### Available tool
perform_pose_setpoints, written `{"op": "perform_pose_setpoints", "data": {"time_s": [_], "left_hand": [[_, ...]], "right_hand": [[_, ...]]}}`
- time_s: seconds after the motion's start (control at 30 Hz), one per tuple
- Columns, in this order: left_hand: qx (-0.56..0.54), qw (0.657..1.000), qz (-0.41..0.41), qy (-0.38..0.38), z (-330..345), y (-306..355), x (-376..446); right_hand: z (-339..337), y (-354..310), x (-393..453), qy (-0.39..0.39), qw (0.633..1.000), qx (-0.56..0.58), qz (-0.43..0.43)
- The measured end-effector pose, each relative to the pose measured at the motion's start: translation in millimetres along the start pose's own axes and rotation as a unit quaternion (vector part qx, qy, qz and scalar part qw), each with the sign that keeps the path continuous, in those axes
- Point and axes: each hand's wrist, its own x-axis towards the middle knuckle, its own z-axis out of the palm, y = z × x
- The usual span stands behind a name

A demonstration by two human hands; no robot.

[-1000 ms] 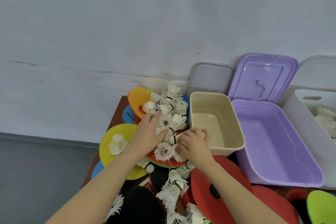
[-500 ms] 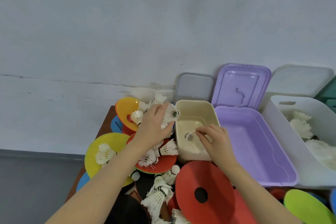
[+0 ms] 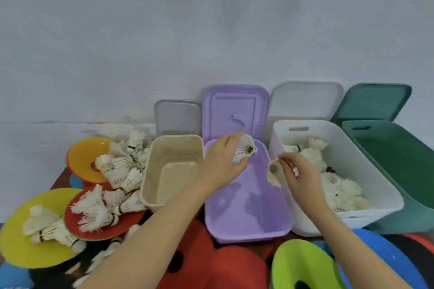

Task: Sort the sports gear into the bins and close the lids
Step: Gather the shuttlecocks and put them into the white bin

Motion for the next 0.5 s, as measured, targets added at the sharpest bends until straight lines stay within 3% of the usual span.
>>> {"op": "perform_pose_setpoints", "data": {"time_s": [0.2,0.33,0.43,0.5], "left_hand": [[-0.008,0.999,0.009,-0.048,77.9,75.8,39.9],[0.031,0.994,0.005,-0.102,123.2,104.2,66.1],[0.102,0.982,-0.004,-0.158,149.9,106.5,80.1],[0.156,0.964,-0.029,-0.215,161.5,101.9,85.3]], "right_hand": [[-68.9,75.2,15.8,0.042,0.996,-0.077,0.007],[-95.3,117.1,25.7,0.062,0.992,-0.092,0.065],[-98.7,142.6,29.7,0.031,0.987,-0.120,0.099],[-94.9,156.8,29.7,-0.030,0.983,-0.155,0.098]]}}
